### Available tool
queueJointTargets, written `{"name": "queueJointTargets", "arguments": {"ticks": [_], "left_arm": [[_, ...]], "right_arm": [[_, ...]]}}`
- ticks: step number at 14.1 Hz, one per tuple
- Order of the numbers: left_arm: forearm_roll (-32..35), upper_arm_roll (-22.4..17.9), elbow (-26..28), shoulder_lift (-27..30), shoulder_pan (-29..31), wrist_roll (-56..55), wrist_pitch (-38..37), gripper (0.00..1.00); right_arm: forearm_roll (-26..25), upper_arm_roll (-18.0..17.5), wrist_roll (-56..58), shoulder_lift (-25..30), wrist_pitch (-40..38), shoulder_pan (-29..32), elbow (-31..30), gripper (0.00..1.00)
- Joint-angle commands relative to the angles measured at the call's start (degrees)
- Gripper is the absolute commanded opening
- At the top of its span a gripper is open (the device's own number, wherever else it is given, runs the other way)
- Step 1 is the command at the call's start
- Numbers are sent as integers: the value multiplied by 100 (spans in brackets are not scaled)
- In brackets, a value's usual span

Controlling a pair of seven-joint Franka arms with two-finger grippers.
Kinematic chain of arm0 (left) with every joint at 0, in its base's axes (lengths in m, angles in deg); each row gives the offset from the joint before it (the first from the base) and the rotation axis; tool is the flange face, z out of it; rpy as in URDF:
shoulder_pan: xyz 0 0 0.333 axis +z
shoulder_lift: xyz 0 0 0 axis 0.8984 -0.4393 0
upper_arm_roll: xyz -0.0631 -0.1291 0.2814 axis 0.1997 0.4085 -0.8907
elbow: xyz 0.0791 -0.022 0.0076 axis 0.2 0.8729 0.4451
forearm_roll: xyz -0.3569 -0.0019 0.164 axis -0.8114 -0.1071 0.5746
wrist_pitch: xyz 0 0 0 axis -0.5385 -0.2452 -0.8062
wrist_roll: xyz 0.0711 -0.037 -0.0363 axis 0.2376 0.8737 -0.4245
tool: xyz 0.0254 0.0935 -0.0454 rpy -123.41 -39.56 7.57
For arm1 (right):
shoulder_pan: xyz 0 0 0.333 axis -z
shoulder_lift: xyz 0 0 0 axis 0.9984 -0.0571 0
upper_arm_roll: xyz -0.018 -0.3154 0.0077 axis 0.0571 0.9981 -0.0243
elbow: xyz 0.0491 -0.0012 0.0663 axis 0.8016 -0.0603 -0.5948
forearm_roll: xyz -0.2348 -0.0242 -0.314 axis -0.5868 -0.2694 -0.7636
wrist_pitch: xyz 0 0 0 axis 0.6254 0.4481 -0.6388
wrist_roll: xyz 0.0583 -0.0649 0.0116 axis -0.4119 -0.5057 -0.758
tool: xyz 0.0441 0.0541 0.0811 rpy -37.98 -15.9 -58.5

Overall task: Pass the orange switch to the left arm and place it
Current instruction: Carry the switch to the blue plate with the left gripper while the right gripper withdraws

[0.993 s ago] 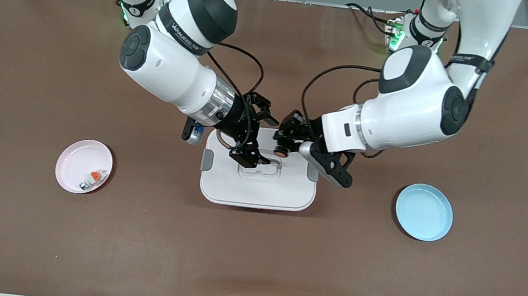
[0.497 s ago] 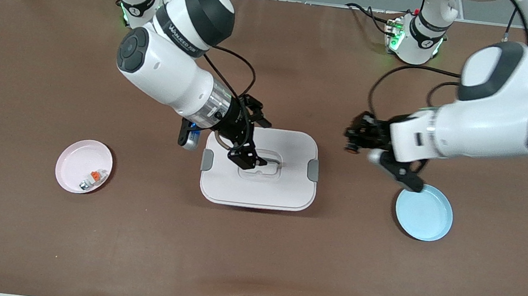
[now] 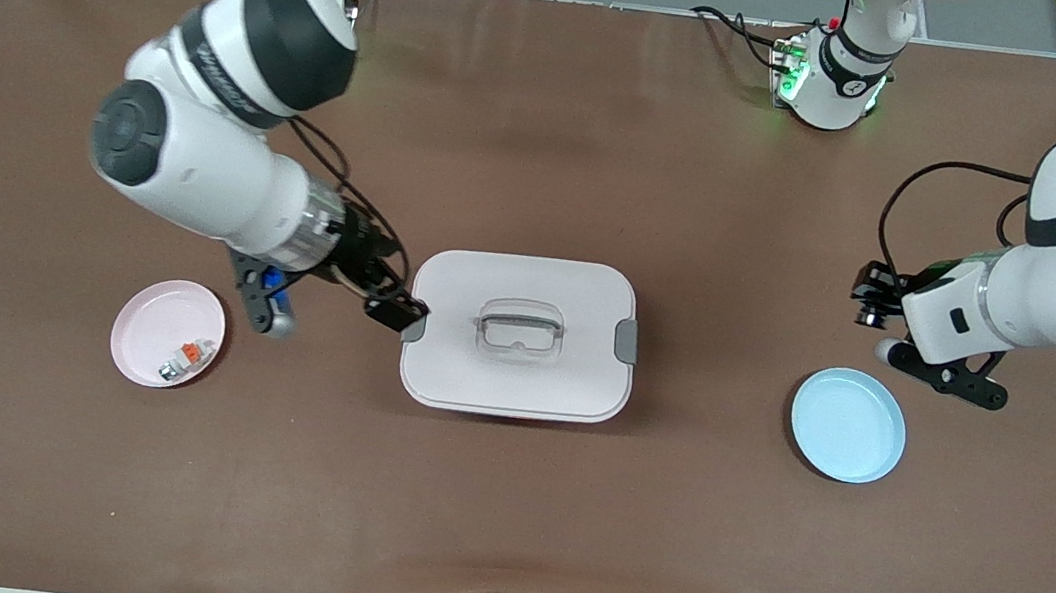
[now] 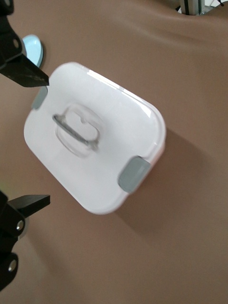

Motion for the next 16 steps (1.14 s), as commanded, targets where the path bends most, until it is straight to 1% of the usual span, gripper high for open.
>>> {"name": "queueJointTargets", "arguments": {"ticks": [1,4,5,7,8,10,11,13,15,16], "left_arm": [[572,22,613,78,253,15,729,0],[871,31,1457,69,587,15,2125,0],[864,31,1642,34,615,15,2583,0],[890,31,1924,-159,623,15,3200,0],[890,14,2169,-160,667,15,3446,0],[916,13,2574,-247,991,15,4043,0],[943,13,2602,-361,1123,93,4177,0],[951,13,2550,-669,1107,147,4353,0],[1222,22,2288,-949,1081,226,4371,0],[1250,22,2164,-1073,1063,226,4371,0]], "right_arm": [[-527,-73,1507,282,-592,418,-51,100],[-1037,-73,3107,537,-980,858,-104,100],[-1135,-73,3574,599,-1068,998,-113,100],[-1311,-64,4505,844,-1139,1297,-314,100],[-1416,-64,4989,985,-1130,1429,-428,100],[-1827,-73,5772,1248,-1078,1640,-622,100],[-1969,-73,6141,1311,-1069,1746,-631,100],[-1979,-82,6696,1451,-1042,2070,-640,100],[-1927,-82,6927,1565,-1033,2352,-666,100],[-1892,-91,7032,1627,-1016,2492,-780,100]]}}
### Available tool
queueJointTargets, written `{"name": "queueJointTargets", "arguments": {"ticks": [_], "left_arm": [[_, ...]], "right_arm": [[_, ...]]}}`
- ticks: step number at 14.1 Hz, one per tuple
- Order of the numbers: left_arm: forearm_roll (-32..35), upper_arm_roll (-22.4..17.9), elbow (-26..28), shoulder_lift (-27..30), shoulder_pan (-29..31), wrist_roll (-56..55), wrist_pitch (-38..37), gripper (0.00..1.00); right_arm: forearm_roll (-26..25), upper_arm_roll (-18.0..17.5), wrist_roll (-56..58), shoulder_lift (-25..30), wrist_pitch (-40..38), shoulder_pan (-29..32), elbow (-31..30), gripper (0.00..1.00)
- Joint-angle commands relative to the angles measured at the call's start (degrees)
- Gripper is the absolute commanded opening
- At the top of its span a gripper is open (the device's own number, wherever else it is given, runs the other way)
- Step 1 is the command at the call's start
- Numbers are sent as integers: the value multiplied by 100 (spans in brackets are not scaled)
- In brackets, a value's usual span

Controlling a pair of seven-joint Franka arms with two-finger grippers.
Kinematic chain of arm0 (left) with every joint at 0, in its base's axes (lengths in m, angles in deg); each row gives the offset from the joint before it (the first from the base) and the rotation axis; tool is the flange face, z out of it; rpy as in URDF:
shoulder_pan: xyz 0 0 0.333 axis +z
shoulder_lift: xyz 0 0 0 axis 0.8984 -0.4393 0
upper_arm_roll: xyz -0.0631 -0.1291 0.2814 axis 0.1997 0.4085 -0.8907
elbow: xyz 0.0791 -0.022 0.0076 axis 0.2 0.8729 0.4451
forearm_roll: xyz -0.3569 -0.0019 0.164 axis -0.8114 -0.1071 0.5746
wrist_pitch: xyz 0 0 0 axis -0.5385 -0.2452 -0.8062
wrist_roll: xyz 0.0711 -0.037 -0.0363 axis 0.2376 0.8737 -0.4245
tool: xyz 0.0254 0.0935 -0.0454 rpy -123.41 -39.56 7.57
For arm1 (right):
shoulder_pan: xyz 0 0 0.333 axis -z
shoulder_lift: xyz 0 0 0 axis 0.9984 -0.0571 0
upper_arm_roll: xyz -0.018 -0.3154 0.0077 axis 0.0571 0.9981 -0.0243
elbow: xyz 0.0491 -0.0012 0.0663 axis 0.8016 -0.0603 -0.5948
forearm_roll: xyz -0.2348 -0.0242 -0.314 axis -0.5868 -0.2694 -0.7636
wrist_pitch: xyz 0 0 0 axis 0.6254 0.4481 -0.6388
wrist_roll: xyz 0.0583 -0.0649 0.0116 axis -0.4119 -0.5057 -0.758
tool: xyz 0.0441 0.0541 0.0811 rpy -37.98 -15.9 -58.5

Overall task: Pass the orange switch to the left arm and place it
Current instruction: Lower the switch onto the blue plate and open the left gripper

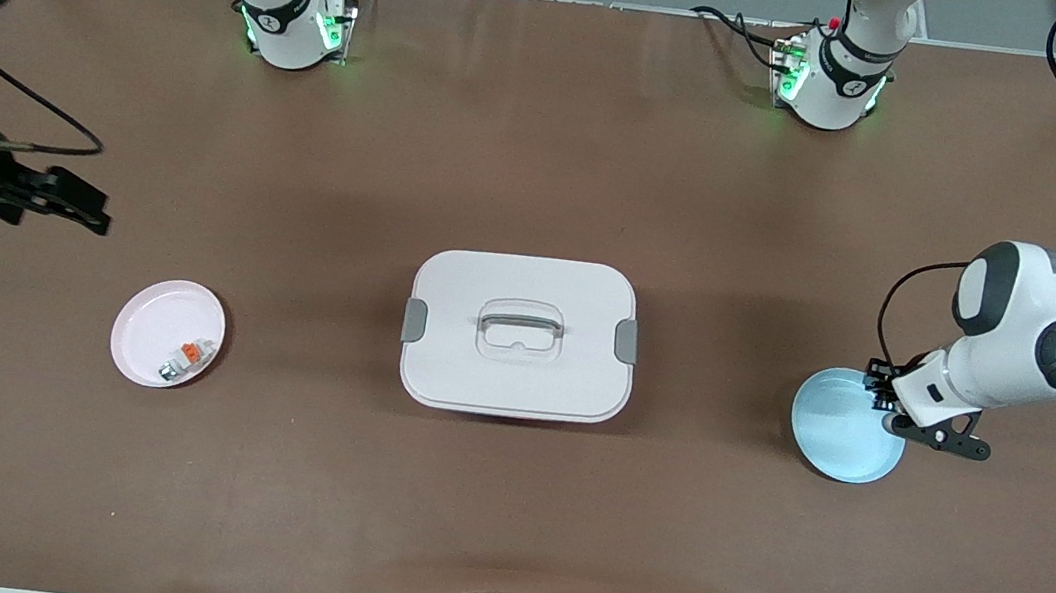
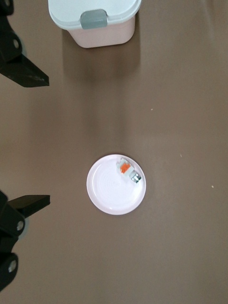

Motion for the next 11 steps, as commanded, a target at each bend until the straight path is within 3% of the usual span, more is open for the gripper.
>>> {"name": "queueJointTargets", "arguments": {"ticks": [1,4,6,8,9,10,11], "left_arm": [[214,40,-420,-388,-53,18,8,0],[275,40,-518,-626,-53,44,411,0],[276,48,-526,-784,-79,44,517,1],[276,48,-509,-925,-62,44,684,10],[276,48,-500,-978,-45,44,763,16],[276,48,-491,-995,-27,44,790,30],[284,40,-491,-996,-27,44,790,58]], "right_arm": [[3,-115,404,444,232,364,-583,100],[3,-107,441,1016,769,364,-1480,100],[47,-107,424,1052,708,364,-1465,100],[56,-115,423,1140,734,356,-1447,100],[56,-107,441,1149,708,364,-1447,100],[12,-107,458,1157,664,364,-1447,100],[-32,-89,563,1166,603,373,-1447,100]]}}
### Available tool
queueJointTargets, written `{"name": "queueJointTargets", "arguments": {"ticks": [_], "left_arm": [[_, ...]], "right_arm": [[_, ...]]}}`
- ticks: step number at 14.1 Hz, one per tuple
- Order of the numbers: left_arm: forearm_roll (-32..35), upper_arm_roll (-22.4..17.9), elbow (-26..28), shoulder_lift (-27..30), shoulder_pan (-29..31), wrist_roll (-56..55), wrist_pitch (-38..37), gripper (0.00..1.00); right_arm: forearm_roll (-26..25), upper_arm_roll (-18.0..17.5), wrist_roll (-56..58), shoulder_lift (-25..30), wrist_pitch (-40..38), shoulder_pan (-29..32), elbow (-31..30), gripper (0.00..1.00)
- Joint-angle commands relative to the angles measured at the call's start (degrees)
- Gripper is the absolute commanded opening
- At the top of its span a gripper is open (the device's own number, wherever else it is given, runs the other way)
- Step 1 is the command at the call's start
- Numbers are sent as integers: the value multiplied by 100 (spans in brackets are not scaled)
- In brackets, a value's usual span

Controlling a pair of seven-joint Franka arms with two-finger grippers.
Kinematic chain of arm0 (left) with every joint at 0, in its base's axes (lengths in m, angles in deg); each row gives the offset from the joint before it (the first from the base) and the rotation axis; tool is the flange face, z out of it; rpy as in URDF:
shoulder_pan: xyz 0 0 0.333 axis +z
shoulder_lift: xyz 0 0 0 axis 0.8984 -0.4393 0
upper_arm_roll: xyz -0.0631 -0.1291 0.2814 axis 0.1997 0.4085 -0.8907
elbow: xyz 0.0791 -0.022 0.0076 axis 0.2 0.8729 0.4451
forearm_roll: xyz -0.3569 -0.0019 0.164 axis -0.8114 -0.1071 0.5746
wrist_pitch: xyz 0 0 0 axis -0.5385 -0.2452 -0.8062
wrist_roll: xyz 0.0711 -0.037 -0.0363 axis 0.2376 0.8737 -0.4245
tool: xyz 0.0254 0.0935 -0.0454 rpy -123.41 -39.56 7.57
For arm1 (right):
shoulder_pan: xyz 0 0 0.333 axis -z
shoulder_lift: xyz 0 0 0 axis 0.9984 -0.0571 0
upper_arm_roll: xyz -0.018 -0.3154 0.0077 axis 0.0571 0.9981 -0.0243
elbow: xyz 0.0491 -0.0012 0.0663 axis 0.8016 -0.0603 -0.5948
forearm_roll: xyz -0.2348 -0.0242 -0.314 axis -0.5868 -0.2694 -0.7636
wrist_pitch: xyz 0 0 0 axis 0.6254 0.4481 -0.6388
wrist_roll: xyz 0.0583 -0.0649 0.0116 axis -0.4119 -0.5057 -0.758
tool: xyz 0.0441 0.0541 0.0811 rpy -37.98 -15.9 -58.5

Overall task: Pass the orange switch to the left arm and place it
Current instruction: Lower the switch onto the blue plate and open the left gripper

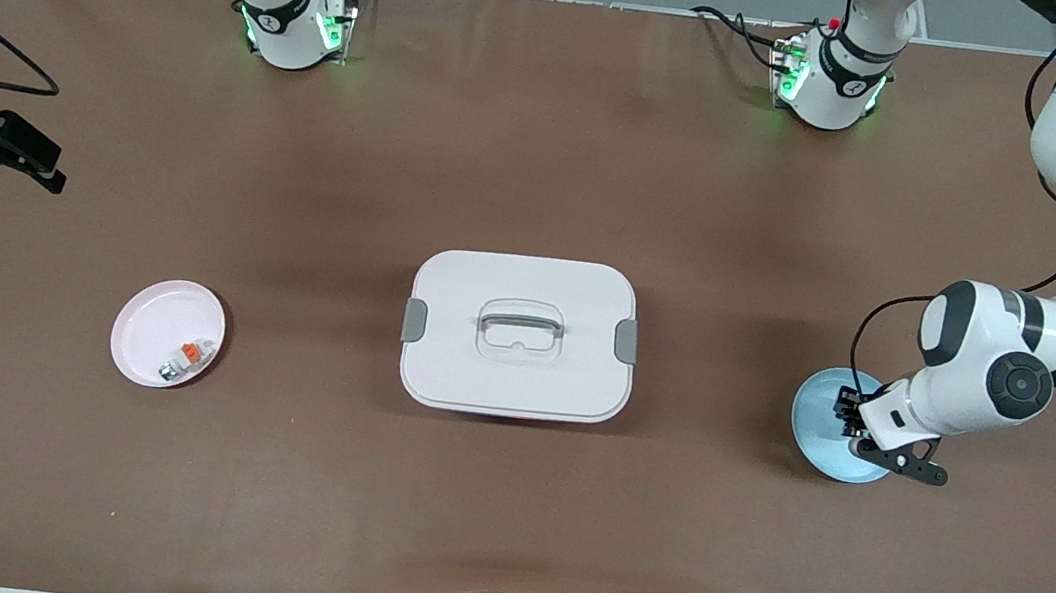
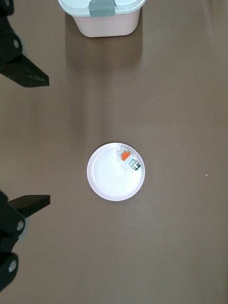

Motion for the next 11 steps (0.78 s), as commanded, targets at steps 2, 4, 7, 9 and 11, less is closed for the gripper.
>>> {"name": "queueJointTargets", "arguments": {"ticks": [2,4,7,9,11], "left_arm": [[153,28,-86,-20,11,-1,-4,100],[153,28,-77,85,46,42,-48,100],[127,159,-86,768,29,-54,-871,100],[92,195,-104,1401,55,15,-1461,100],[74,195,-104,1963,55,34,-1892,100]], "right_arm": [[-63,-22,391,154,-149,162,-145,100],[-63,-22,383,153,-281,206,-136,100],[-125,-31,296,145,-562,215,-119,100],[-134,-22,172,127,-677,233,-110,100],[-142,-22,155,136,-694,242,-101,100]]}}
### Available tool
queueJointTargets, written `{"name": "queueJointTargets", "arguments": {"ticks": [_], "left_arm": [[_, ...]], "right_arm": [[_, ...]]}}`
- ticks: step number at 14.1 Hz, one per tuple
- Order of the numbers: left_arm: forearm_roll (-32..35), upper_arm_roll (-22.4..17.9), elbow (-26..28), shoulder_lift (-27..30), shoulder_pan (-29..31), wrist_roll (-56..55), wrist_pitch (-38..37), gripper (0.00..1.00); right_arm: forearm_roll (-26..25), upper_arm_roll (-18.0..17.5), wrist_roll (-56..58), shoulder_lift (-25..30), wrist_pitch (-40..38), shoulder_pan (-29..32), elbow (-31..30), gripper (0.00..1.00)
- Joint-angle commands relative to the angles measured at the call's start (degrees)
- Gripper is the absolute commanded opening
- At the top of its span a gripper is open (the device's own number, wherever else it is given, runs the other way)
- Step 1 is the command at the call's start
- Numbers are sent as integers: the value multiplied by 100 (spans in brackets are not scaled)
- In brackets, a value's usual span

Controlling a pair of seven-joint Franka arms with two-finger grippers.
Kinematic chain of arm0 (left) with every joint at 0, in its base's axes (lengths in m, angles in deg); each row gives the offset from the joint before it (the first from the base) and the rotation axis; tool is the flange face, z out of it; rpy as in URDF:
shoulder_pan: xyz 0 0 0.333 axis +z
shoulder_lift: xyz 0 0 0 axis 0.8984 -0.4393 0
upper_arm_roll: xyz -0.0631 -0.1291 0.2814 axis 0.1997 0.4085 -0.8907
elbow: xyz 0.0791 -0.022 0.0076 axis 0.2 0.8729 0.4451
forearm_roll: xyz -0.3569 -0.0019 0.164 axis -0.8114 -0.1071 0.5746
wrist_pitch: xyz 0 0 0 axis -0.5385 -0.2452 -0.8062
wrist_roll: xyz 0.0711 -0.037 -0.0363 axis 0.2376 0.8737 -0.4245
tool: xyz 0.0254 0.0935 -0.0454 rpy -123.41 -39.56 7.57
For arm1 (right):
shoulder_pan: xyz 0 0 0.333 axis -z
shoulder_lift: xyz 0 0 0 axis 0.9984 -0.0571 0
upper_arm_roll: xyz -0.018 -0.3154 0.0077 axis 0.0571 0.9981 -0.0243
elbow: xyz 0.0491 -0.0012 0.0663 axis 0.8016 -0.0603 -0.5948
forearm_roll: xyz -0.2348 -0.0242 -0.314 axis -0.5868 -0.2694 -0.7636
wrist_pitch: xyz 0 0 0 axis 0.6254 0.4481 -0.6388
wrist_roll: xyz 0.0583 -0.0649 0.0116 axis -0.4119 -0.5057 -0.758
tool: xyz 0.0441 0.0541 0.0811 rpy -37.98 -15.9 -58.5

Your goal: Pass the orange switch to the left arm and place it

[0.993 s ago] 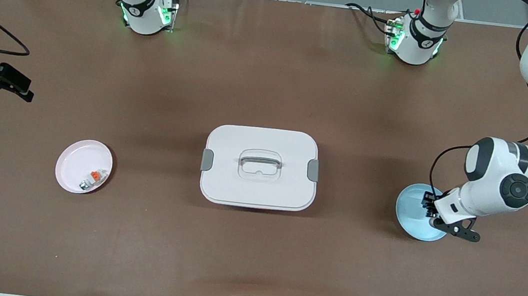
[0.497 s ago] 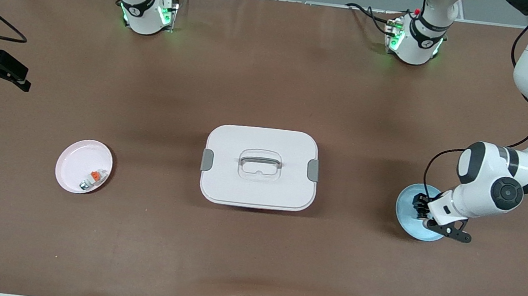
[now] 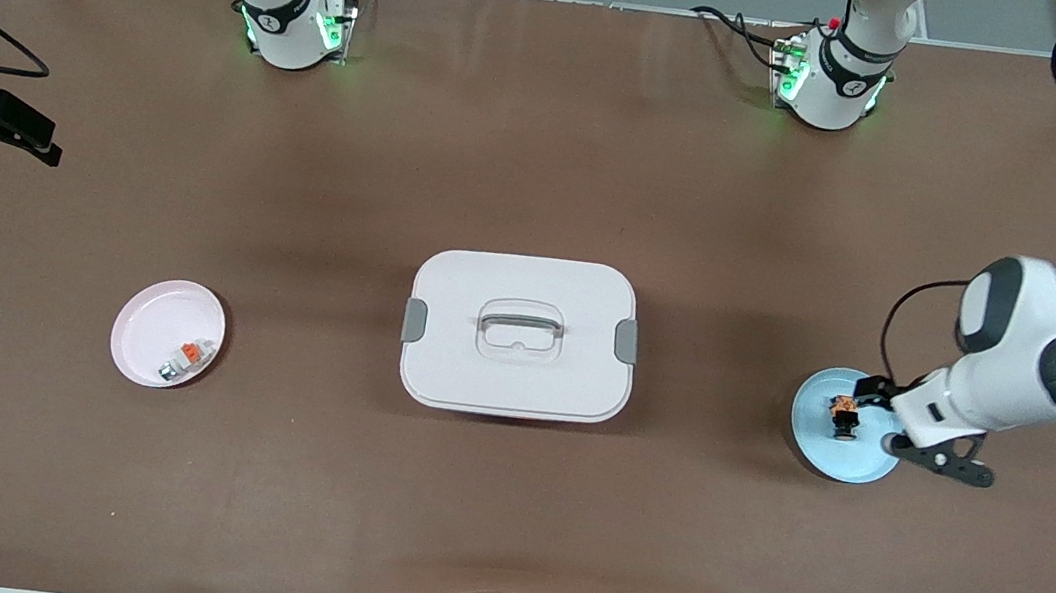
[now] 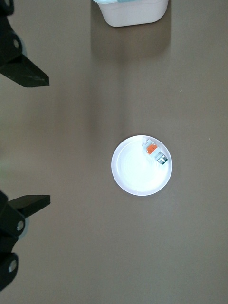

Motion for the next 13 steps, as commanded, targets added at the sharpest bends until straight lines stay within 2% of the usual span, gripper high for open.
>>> {"name": "queueJointTargets", "arguments": {"ticks": [1,3,6,8,10,13], "left_arm": [[54,19,186,1016,57,49,-636,100],[1,19,-294,1256,74,58,-1338,100],[-96,10,-1349,1230,92,102,-2560,100],[-253,-7,-1746,1282,92,76,-3289,100],[-543,-77,-1818,1693,100,5,-3740,100],[-921,-157,-1783,2160,285,-82,-3768,100]], "right_arm": [[-103,-72,-82,124,-52,120,-91,100],[-103,-72,-100,124,-35,129,-82,100],[-120,-72,-380,124,36,120,-73,100],[-217,-90,-416,124,97,120,-73,100],[-217,-90,-416,124,115,120,-73,100],[-217,-81,-416,124,124,120,-20,100]]}}
